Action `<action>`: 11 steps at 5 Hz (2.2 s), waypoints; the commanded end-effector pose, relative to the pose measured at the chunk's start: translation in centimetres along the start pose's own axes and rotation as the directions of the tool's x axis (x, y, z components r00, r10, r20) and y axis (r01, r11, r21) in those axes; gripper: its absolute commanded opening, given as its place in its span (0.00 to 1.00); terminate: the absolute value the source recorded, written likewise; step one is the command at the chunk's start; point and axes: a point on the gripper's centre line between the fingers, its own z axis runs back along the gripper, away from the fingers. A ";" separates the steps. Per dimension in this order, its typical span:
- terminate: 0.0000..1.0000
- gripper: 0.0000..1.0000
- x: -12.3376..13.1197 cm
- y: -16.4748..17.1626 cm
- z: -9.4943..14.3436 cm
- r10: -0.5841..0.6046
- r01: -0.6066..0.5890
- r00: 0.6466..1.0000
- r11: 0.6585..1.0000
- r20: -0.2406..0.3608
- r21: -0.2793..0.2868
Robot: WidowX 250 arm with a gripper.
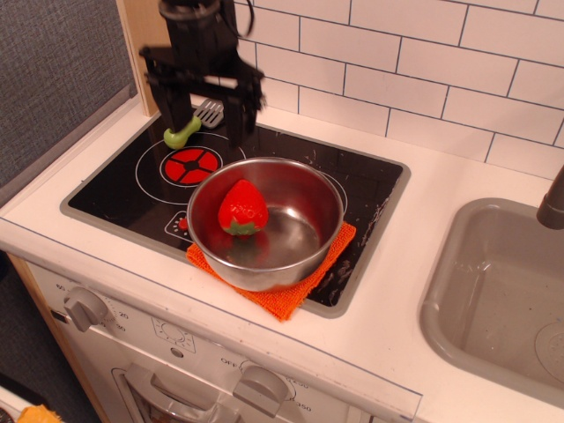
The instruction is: Place the green spatula above the silver pot.
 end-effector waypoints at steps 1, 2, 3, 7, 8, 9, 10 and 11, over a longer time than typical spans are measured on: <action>0.00 1.00 5.0 4.6 -2.2 -0.019 0.020 1.000 0.999 -0.022 0.048; 0.00 1.00 5.2 6.5 -4.1 0.039 -0.037 0.999 0.996 -0.029 0.080; 0.00 1.00 5.4 8.0 -5.7 0.083 -0.079 0.996 0.993 -0.035 0.091; 0.00 0.00 5.1 7.2 -6.0 0.089 -0.089 0.996 0.993 0.002 0.080; 0.00 0.00 5.0 6.8 -4.3 0.089 -0.091 0.996 0.992 0.018 0.088; 0.00 0.00 5.5 3.2 -1.5 0.035 -0.040 0.997 0.996 0.069 0.081; 0.00 0.00 5.9 -1.6 -1.5 -0.031 0.029 0.995 0.999 0.092 0.019; 0.00 0.00 5.2 -6.6 -2.9 -0.098 0.099 0.992 0.995 0.075 -0.005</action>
